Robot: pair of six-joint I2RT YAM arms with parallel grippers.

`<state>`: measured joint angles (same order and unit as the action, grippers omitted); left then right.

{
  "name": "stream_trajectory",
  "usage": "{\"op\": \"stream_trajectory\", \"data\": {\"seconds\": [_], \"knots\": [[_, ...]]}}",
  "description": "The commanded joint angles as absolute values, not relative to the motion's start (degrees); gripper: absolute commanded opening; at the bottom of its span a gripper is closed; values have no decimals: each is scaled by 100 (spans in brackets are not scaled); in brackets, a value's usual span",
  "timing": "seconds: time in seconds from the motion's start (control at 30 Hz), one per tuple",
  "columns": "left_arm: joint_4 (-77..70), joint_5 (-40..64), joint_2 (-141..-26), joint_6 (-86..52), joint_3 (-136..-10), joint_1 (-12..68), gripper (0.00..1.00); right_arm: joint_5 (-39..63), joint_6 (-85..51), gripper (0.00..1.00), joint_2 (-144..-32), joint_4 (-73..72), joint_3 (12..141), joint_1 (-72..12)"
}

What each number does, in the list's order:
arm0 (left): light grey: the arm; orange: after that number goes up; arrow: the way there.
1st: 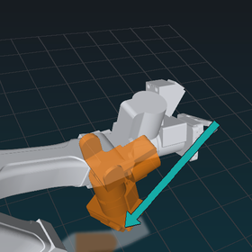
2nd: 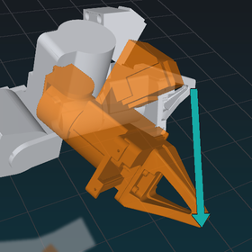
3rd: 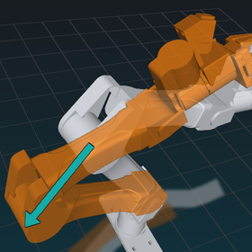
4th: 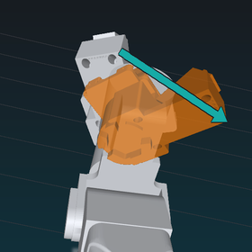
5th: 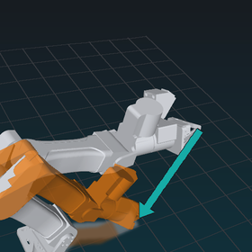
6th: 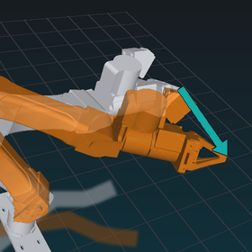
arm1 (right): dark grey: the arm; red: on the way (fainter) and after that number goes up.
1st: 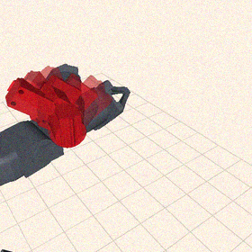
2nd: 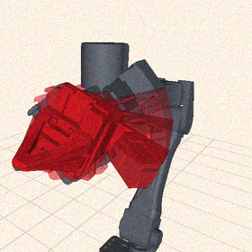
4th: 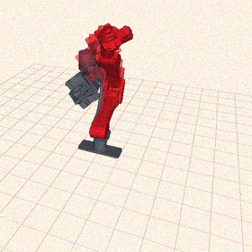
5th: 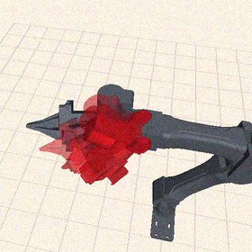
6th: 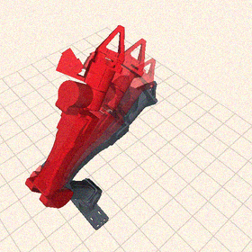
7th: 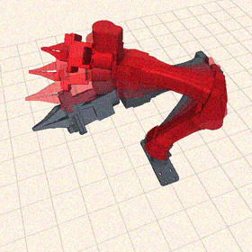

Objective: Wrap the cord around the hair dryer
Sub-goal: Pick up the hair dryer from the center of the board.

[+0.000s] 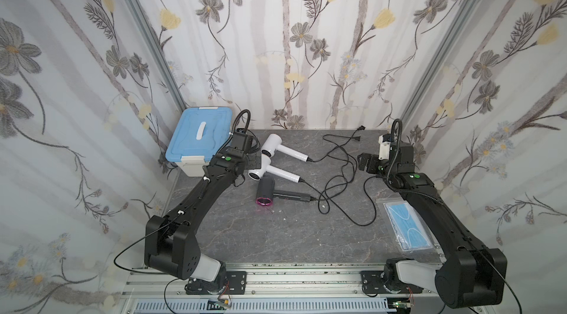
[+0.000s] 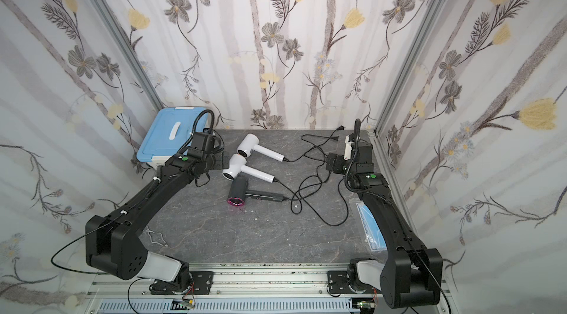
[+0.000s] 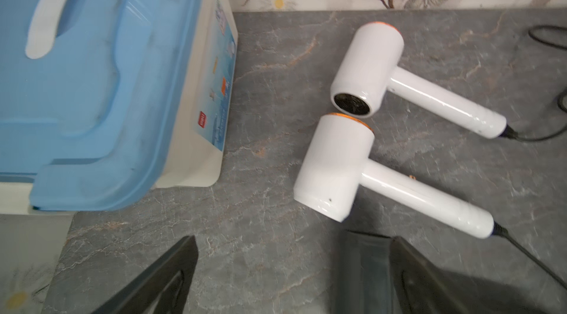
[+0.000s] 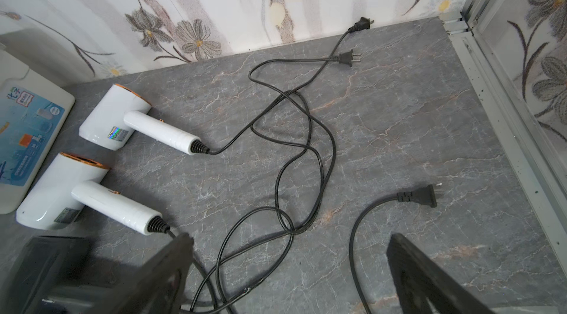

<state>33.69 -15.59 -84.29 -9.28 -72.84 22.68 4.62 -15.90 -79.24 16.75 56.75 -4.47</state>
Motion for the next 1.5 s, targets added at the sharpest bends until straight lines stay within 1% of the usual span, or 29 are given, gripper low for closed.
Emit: {"op": "stream_trajectory", "data": {"seconds": [0.0,0.1,0.17,0.2,0.27,0.33,0.43,0.47,0.57,0.67,0.8,1.03,1.23,1.27,1.4,1.47], "knots": [[4774,-2160,-8477,-1272,-7446,2732,100,458,-1799,100,-7832,2024,5660,-497],[5297,-2062,-8586,-2064,-7506,3067,100,435,-1808,100,-7853,2258,5656,-527],[5466,-1916,-8715,-2735,-7510,3122,95,448,-1793,100,-7879,2331,5613,-553],[5431,-1685,-8789,-2843,-7506,3128,95,448,-1786,100,-7884,2340,5578,-561],[5382,-1505,-8934,-3001,-7541,3138,96,448,-1776,100,-7875,2338,5517,-588],[5398,-1380,-9146,-2932,-7696,3131,97,448,-1760,100,-7875,2337,5469,-614],[5549,-1127,-9653,-2897,-8090,3133,93,380,-1775,100,-7866,2295,5380,-675],[5680,-1021,-9903,-2930,-8273,3115,93,357,-1771,100,-7884,2279,5362,-709],[6132,-784,-10696,-2953,-9019,3107,96,299,-1758,100,-7990,2324,5387,-818],[6195,-558,-11212,-2922,-9343,3103,100,258,-1711,100,-8051,2372,5408,-936],[6111,-466,-11457,-2949,-9451,3102,100,248,-1657,100,-8034,2399,5373,-1009],[6137,-738,-11704,-2675,-9322,3044,100,289,-1633,100,-8013,2365,5265,-1014],[5892,-574,-11839,-2533,-9195,2892,100,282,-1701,100,-7914,2382,5200,-1089],[5865,-550,-11878,-2512,-9178,2882,99,273,-1729,100,-7881,2377,5174,-1094],[5671,-395,-12020,-2487,-9034,2874,92,208,-1806,100,-7803,2397,5115,-1116],[5537,-353,-12058,-2493,-8945,2873,91,161,-1819,100,-7779,2432,5106,-1125]]}}
